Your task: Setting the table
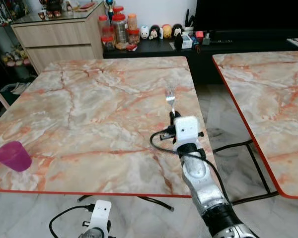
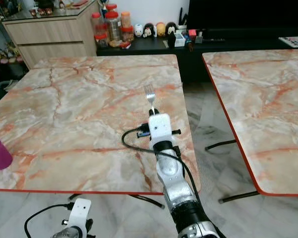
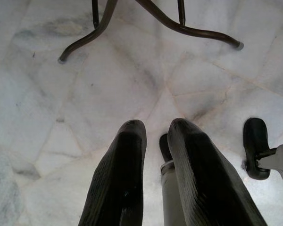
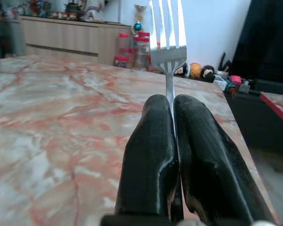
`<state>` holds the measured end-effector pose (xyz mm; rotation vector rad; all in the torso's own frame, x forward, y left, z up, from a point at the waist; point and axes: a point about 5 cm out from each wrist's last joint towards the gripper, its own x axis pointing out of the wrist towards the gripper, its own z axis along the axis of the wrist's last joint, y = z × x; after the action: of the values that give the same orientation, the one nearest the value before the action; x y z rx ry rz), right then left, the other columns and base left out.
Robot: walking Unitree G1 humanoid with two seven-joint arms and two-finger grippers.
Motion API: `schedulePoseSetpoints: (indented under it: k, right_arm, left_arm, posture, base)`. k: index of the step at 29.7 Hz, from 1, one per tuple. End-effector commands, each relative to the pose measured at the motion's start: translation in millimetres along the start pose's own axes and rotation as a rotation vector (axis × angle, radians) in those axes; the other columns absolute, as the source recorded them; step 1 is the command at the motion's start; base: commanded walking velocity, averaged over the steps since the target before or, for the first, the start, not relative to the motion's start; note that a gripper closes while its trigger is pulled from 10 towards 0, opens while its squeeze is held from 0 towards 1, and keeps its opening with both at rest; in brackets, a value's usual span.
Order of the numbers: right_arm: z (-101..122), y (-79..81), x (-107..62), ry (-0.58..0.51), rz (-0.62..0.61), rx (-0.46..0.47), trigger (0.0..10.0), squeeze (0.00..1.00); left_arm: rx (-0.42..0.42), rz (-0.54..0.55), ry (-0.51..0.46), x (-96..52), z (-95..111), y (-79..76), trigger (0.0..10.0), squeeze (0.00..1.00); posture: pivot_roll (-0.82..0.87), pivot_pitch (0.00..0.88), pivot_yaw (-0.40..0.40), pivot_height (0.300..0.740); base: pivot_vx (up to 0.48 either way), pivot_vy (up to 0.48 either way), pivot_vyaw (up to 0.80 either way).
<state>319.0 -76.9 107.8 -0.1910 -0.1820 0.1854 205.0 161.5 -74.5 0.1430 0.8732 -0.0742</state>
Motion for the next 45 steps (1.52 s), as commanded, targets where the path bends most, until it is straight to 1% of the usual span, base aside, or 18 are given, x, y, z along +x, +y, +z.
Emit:
schedulePoseSetpoints:
  k: [1, 3, 6, 13, 21, 31, 36, 43, 45]
  right_arm:
    - [4, 3.3, 0.4, -0.036, 0.011, -0.006, 10.0, 0.0]
    - [6, 7.1, 0.5, -0.07, 0.043, -0.044, 10.0, 0.0]
    - [4, 10.0, -0.1, -0.086, 0.062, -0.081, 10.0, 0.0]
    - [8, 11.9, 0.1, -0.12, 0.054, -0.058, 10.0, 0.0]
    - [8, 14.5, 1.2, -0.13, 0.07, -0.049, 10.0, 0.0]
    - [8, 12.4, 3.6, -0.117, 0.051, -0.034, 10.0, 0.0]
    - [9, 13.2, 4.8, -0.122, 0.054, -0.018, 10.0, 0.0]
    - [11, 14.2, 5.2, -0.14, 0.057, -0.022, 10.0, 0.0]
    - [11, 14.1, 5.8, -0.129, 0.05, -0.026, 10.0, 0.0]
  left_arm:
    - [0.01, 0.001, 0.022, -0.8, -5, 3.2, 10.0, 0.0]
    - [0.017, -0.003, 0.024, -0.8, -5, 3.2, 10.0, 0.0]
    - [0.03, -0.011, 0.024, -0.9, -5, 2.0, 10.0, 0.0]
    - [0.045, -0.015, 0.019, -1.1, -6, 2.0, 10.0, 0.0]
    - [0.06, -0.027, 0.023, -1.1, -6, 0.3, 10.0, 0.0]
    - [0.064, -0.03, 0.027, -1.3, -7, 0.0, 10.0, 0.0]
    - [0.064, -0.028, 0.028, -1.5, -8, 0.8, 10.0, 0.0]
    - [0.065, -0.029, 0.028, -1.4, -7, 0.8, 10.0, 0.0]
    - [0.067, -0.03, 0.028, -1.4, -7, 0.6, 10.0, 0.0]
  posture:
    - [-0.06, 0.0, 0.068, 0.74]
    - [-0.06, 0.0, 0.07, 0.74]
    - [-0.06, 0.0, 0.072, 0.74]
    - [-0.07, 0.0, 0.077, 0.74]
    - [-0.08, 0.0, 0.079, 0.74]
    - [-0.09, 0.0, 0.08, 0.74]
    - [-0.09, 0.0, 0.081, 0.74]
    - [-0.09, 0.0, 0.081, 0.74]
    - [-0.09, 0.0, 0.08, 0.74]
  base:
    - [0.0, 0.0, 0.0]
    - [0.0, 0.0, 0.0]
    - [0.0, 0.0, 0.0]
    - [0.0, 0.0, 0.0]
    - [0.0, -0.33, 0.0]
    - [0.0, -0.374, 0.0]
    - [0.0, -0.415, -0.38]
    - [0.0, -0.412, 0.0]
    - [0.0, -0.414, 0.0]
